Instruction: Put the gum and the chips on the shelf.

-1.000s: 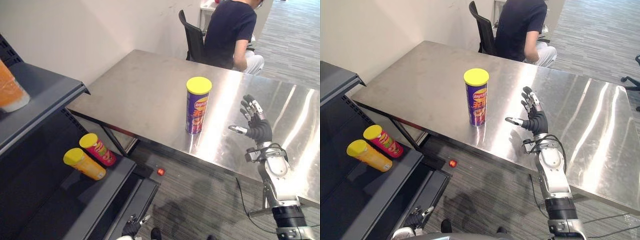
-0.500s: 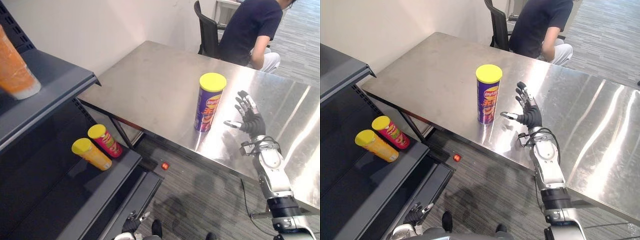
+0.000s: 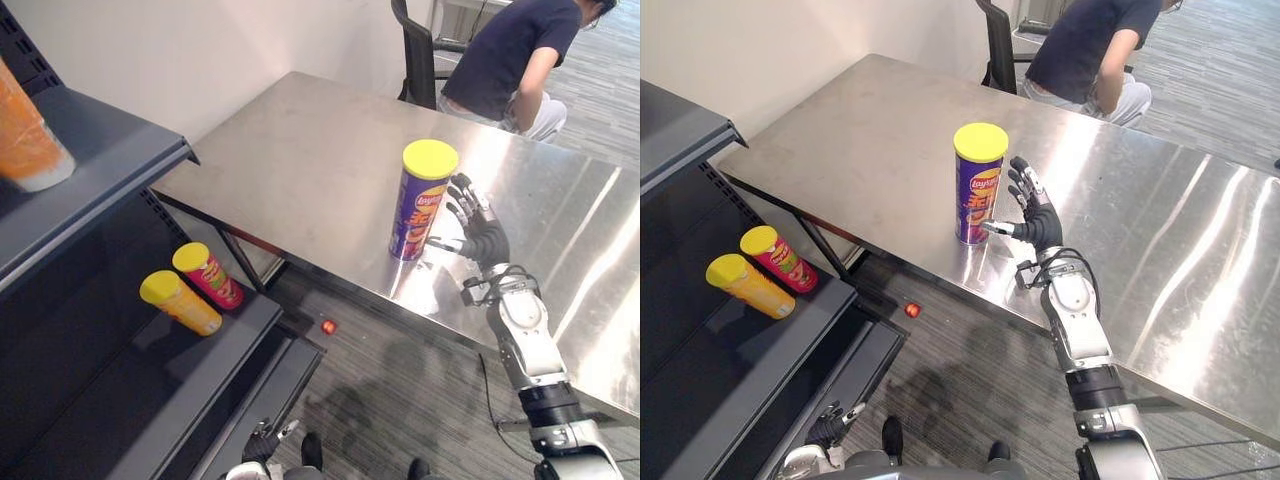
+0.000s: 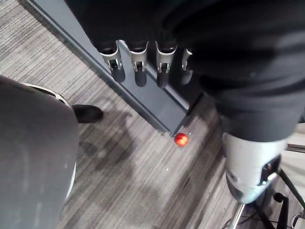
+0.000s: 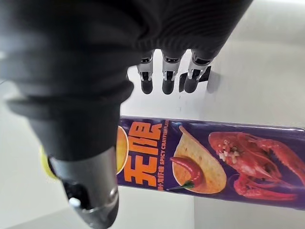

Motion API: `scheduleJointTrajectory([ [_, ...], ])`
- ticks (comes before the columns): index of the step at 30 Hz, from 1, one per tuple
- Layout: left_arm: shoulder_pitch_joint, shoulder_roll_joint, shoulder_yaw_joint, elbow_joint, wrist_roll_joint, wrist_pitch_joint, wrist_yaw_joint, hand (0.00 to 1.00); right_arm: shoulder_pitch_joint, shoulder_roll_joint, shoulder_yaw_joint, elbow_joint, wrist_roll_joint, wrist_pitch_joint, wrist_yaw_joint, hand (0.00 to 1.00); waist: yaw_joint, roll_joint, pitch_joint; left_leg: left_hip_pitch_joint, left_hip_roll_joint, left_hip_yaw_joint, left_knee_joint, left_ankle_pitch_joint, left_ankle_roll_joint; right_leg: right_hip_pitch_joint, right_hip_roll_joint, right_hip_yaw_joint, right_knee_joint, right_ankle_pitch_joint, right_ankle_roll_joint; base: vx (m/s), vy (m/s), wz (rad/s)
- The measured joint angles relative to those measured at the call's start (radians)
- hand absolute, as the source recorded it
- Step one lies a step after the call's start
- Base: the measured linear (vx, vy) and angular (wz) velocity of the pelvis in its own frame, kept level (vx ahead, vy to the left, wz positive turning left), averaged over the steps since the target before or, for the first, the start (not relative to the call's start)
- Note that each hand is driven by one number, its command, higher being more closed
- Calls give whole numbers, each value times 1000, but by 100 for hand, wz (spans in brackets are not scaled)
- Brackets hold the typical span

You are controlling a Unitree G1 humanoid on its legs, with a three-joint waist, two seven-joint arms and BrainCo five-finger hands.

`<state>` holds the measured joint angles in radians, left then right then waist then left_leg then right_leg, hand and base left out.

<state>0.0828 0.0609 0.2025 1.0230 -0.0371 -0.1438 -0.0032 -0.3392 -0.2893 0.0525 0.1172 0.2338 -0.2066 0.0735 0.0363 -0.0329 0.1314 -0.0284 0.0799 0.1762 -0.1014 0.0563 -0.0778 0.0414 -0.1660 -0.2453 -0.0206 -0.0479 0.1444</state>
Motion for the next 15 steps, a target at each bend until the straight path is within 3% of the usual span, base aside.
scheduleJointTrajectory([
  [12,-11,3,-1,-10,-37,0,3,0,-89,1,18,78,0,24,-34,0,17,0,32,-26,-4,-31,0,11,1,-2,0,-33,-6,0,0,-4,-8,8],
  [13,-12,3,-1,-10,-38,0,4,0,-92,1,18,89,0,25,-38,100,20,0,32,-27,-4,-34,0,11,1,-2,0,-35,-6,0,0,-2,-6,12],
  [15,-12,3,-1,-17,-38,0,7,0,-98,1,18,104,-1,30,-47,100,26,-1,32,-38,-6,-51,0,13,1,0,-1,-51,-10,0,0,3,-8,20],
])
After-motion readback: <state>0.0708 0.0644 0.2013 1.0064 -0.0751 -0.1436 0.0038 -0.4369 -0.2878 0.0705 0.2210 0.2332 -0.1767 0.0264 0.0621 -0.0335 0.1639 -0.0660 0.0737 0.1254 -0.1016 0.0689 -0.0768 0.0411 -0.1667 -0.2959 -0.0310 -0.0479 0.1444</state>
